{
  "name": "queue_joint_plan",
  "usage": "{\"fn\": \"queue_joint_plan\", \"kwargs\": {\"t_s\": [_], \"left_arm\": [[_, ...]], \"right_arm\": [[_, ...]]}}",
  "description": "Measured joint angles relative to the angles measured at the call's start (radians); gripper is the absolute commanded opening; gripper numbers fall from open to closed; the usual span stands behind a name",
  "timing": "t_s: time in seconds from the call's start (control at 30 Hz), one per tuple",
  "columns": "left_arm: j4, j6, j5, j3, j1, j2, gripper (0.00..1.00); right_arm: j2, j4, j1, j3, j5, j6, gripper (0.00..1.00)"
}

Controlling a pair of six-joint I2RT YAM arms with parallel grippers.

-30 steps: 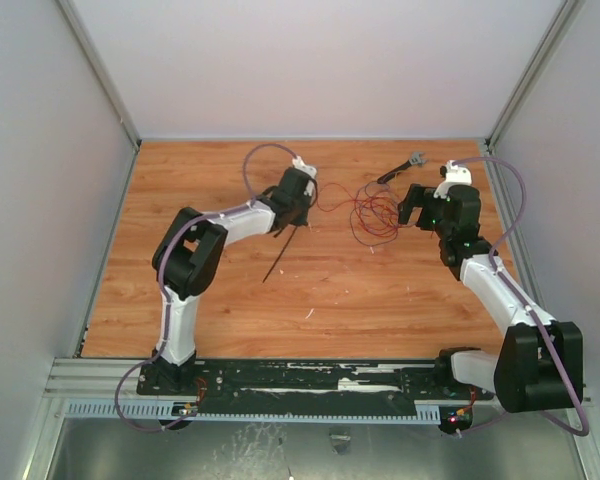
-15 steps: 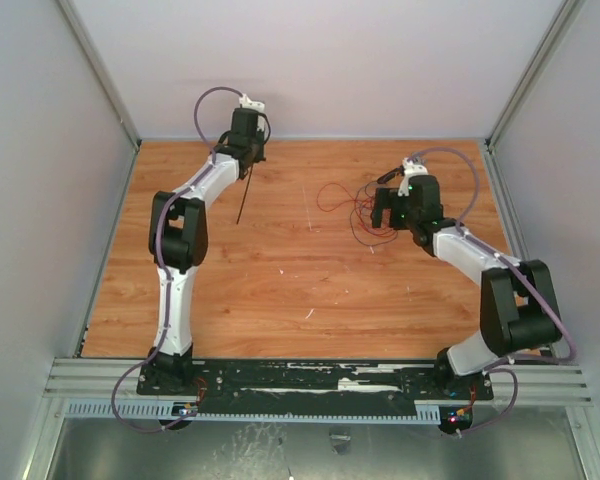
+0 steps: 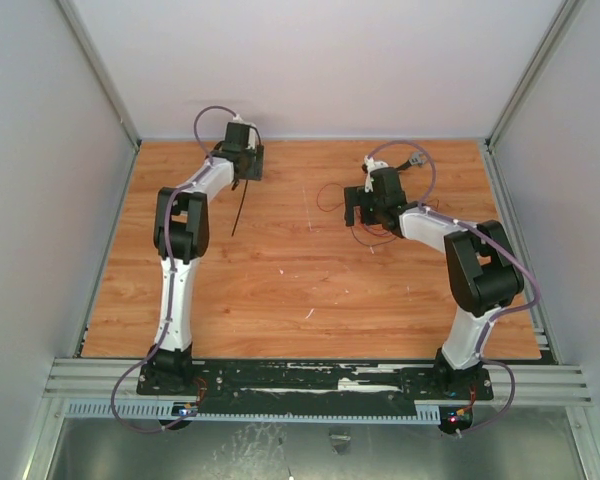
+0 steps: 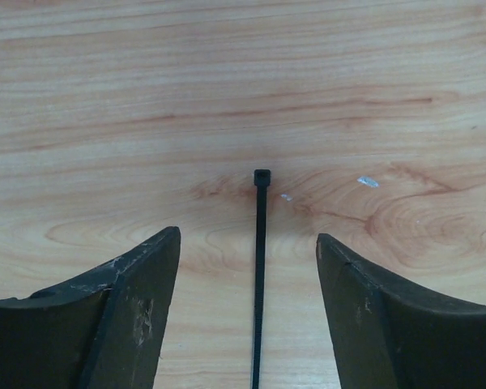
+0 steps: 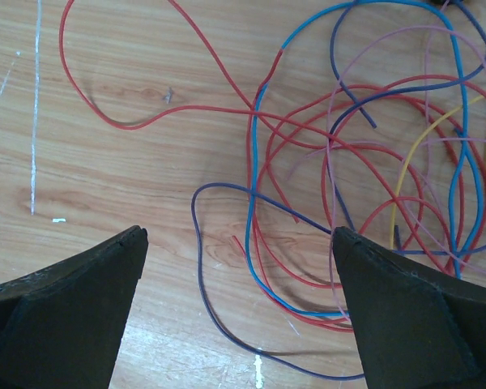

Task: Zip-tie the wires
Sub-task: Move the ribbon to the center of the board, then untie the cable at the center of the board.

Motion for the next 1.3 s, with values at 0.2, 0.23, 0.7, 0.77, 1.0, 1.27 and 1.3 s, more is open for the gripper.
{"fn": "queue_joint_plan", "kwargs": {"t_s": [0.2,0.23,0.7,0.77,1.0,1.27,1.3], "left_arm": [[-0.034,-0.029,0.006,-0.008,0.010,-0.055,0.98],[-0.040,-0.035,0.006,-0.011,0.011,-0.074,0.98],[0.092,-0.152,0.066,-0.426,-0.053,-0.595,0.98],[0.102,-0.161,0.075,-0.491,-0.085,-0.639,0.98],[0.110,-0.167,0.069,-0.590,-0.209,-0.723,0.98],[0.130,-0.182,0.077,-0.590,-0.219,-0.779,0.98],[0.130,-0.182,0.077,-0.590,-0.219,-0.785,0.98]], "right_arm": [[-0.029,-0.040,0.014,-0.002,0.031,-0.016,0.99],[-0.044,-0.050,0.016,-0.006,0.036,-0.021,0.99],[-0.183,-0.087,0.044,-0.095,0.076,-0.071,0.53],[-0.158,-0.079,0.048,-0.093,0.076,-0.071,0.49],[-0.023,-0.056,0.048,-0.054,0.076,-0.070,0.42],[0.020,-0.036,0.048,-0.036,0.096,-0.072,0.24],[0.020,-0.032,0.048,-0.031,0.097,-0.072,0.21]]}}
